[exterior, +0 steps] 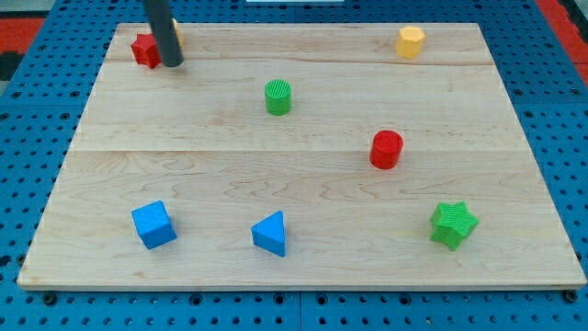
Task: Move the green circle vertically above the blue cube
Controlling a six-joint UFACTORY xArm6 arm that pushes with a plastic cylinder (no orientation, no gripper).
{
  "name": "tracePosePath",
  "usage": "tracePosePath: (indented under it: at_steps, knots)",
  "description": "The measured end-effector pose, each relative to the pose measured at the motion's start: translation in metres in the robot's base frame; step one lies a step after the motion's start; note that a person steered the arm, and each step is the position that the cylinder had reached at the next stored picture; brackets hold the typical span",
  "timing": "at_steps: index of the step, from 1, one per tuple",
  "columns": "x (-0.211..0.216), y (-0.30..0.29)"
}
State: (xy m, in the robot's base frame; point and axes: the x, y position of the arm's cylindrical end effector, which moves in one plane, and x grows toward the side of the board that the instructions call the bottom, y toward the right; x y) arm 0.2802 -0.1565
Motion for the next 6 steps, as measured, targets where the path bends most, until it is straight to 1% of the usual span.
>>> tracePosePath:
  at_steps: [1,2,3,4,6]
  knots:
    - [0.0,0.091]
    - [0.011,0.17]
    - [0.036,0.224]
    - [0.067,0.185]
    - [0.082,0.09]
